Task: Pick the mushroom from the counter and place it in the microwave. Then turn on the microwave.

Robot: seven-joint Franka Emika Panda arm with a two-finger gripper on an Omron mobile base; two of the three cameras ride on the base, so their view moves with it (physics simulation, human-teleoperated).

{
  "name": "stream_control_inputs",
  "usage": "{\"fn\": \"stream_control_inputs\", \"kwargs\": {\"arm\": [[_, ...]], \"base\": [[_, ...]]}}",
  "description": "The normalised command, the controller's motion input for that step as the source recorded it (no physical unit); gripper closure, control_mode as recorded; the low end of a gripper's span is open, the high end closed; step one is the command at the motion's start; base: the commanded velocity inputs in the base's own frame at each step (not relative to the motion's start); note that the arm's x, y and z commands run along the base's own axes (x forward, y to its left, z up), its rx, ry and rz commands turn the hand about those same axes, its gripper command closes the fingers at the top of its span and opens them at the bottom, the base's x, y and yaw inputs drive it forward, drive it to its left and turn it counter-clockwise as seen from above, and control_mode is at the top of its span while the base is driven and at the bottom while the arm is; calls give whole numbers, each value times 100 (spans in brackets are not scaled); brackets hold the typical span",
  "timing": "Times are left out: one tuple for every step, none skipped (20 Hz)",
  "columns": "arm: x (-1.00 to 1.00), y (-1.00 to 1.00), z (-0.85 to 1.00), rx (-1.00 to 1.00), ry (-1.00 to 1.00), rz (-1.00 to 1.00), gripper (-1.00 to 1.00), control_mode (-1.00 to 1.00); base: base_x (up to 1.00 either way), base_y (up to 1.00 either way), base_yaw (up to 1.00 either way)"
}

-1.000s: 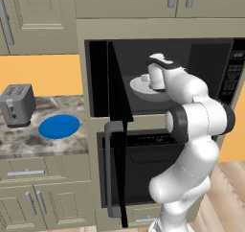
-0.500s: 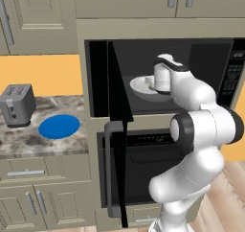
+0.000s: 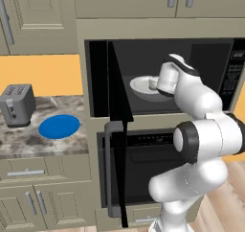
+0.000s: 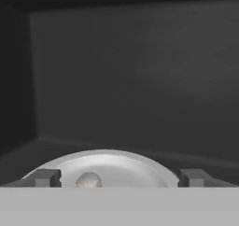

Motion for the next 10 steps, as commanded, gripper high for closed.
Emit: {"fn": "stream_control_inputs", "kwargs": {"arm": [[-32, -10, 0, -3, -1, -8, -100, -100], [-29, -11, 0, -4, 0, -8, -100, -100], [-30, -12, 0, -4, 0, -8, -100, -100], [-29, -13, 0, -4, 0, -7, -100, -100], [-31, -17, 0, -3, 0, -7, -100, -100], [-31, -17, 0, -3, 0, -7, -100, -100], [-35, -17, 0, -2, 0, -7, -100, -100], [-34, -18, 0, -2, 0, -6, -100, -100], [-37, -18, 0, -2, 0, -6, -100, -100], [-39, -20, 1, -3, 0, -7, -100, -100]], "base": [[0, 0, 0], [0, 0, 0], [0, 0, 0], [0, 0, 0], [0, 0, 0], [0, 0, 0], [0, 0, 0], [0, 0, 0], [0, 0, 0], [0, 0, 0]]}}
